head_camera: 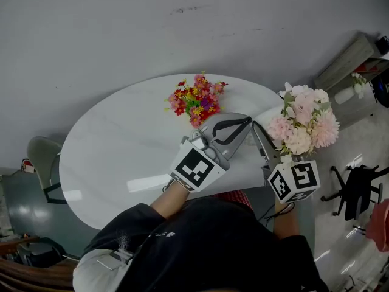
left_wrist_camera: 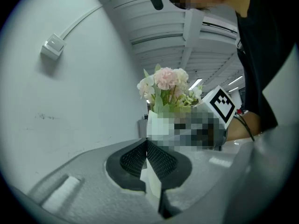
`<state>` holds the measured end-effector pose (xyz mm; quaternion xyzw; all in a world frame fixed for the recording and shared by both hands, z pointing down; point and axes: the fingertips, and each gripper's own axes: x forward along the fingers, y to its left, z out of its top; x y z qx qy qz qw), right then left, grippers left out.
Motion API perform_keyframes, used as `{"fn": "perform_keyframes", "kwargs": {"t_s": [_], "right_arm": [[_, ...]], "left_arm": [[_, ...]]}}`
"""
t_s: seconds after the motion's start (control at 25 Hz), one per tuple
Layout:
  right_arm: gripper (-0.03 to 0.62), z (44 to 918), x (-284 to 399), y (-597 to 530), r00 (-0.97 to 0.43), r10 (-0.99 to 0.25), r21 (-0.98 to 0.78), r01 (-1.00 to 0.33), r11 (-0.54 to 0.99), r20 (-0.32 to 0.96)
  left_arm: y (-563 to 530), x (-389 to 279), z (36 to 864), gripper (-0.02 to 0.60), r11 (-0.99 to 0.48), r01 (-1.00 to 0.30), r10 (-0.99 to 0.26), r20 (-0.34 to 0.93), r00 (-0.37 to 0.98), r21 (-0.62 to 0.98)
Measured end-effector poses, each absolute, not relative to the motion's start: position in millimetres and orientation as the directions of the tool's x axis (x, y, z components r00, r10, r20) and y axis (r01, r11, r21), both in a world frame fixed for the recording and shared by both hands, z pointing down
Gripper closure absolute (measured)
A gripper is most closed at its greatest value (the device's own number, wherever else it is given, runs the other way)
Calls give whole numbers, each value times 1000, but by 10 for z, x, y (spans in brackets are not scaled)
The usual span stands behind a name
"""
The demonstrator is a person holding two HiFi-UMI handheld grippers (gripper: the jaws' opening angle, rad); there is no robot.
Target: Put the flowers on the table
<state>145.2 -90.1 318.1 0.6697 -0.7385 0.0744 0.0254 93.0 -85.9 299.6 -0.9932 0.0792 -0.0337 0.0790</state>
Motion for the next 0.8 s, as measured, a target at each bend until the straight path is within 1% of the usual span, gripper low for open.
{"fn": "perform_keyframes", "kwargs": {"t_s": [0.24, 0.44, 0.8], "right_arm": [[227, 3185, 1448, -883, -121, -983, -82, -990, 111, 137], [227, 3178, 1466, -1023, -177, -975, -71, -983, 168, 135], [227, 3204, 1702, -1818, -257, -951, -77, -966, 247, 172]], "left_arm": [[-842, 912, 2996, 583, -971, -177, -188, 55, 981, -162], [-960, 955, 3012, 583, -961, -229, -238, 44, 970, -157], [-1704, 1174, 3094, 583, -946, -301, -312, 84, 946, -116]]}}
